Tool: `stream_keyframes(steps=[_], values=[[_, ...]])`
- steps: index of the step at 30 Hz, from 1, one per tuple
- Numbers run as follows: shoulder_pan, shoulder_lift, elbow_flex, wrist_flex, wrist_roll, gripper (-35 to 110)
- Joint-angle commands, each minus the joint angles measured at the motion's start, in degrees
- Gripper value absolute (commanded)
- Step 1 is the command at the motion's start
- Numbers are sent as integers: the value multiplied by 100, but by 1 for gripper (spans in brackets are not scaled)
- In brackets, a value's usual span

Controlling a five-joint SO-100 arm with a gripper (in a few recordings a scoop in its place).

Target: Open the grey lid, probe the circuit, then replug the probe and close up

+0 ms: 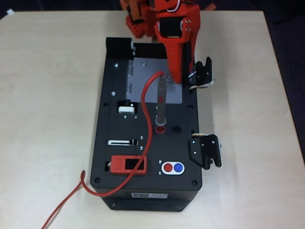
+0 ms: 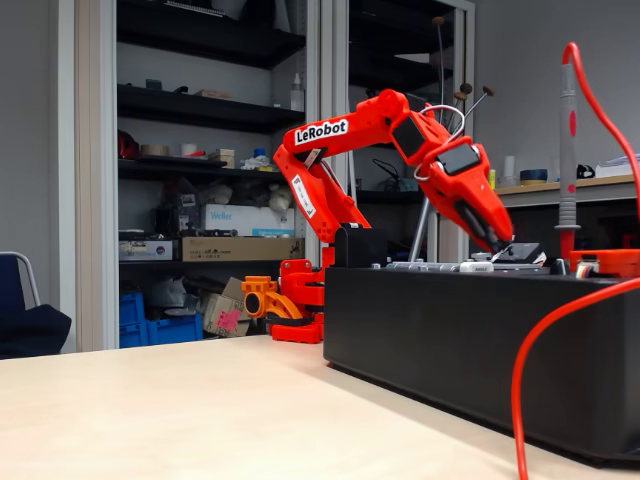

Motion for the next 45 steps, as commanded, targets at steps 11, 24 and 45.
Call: stream_keyframes(steps=[11, 24, 45], values=[[-193, 123, 167, -220, 246, 9], [26, 246, 308, -325, 281, 0], [861, 105, -1143, 1002, 114, 0]])
